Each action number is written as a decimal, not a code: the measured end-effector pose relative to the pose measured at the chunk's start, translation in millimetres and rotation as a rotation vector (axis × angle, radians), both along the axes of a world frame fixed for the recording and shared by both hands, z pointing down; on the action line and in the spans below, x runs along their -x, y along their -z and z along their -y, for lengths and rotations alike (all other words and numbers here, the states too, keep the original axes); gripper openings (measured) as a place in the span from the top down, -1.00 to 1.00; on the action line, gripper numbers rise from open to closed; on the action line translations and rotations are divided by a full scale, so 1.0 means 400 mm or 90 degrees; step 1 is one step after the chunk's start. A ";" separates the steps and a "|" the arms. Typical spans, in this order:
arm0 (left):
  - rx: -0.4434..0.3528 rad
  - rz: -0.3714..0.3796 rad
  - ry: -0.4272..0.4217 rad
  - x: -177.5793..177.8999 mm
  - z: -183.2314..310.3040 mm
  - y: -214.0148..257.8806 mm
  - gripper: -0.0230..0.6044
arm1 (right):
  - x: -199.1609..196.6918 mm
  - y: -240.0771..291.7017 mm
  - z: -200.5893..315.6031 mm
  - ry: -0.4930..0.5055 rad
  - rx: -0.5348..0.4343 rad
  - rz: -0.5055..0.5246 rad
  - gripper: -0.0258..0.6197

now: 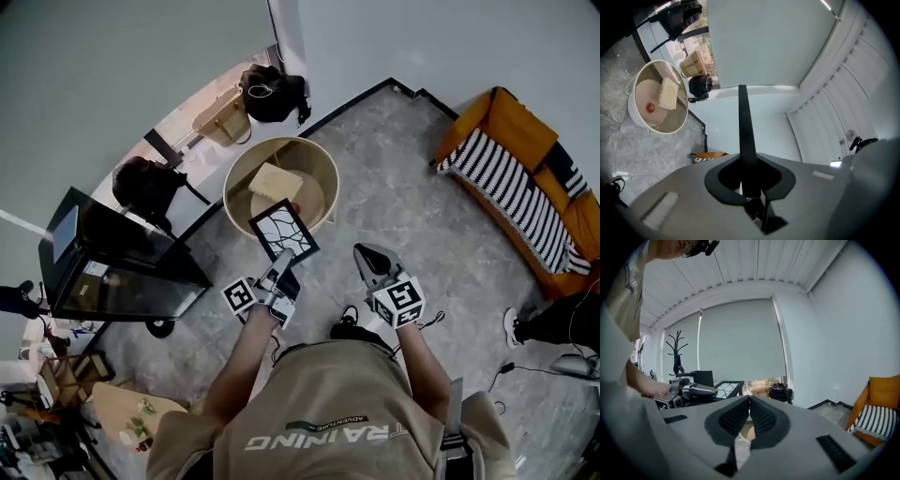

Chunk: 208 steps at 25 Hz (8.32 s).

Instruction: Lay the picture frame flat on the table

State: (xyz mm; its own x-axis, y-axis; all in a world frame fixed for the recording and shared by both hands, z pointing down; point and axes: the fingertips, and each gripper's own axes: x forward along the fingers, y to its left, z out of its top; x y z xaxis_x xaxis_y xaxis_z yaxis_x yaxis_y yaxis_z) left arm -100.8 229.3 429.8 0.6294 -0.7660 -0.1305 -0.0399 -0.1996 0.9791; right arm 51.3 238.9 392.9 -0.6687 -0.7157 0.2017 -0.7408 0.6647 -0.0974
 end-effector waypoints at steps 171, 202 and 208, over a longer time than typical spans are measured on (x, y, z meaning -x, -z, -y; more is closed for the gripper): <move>-0.056 0.839 -0.105 0.020 0.929 -0.586 0.07 | 0.128 -0.662 0.919 0.112 0.295 -0.080 0.90; -0.331 0.817 0.134 0.102 1.061 0.181 0.90 | 0.201 0.134 1.012 0.117 -0.080 0.006 0.90; -0.325 0.822 0.127 0.098 1.083 0.191 0.90 | 0.185 0.166 1.042 0.080 -0.092 0.030 0.90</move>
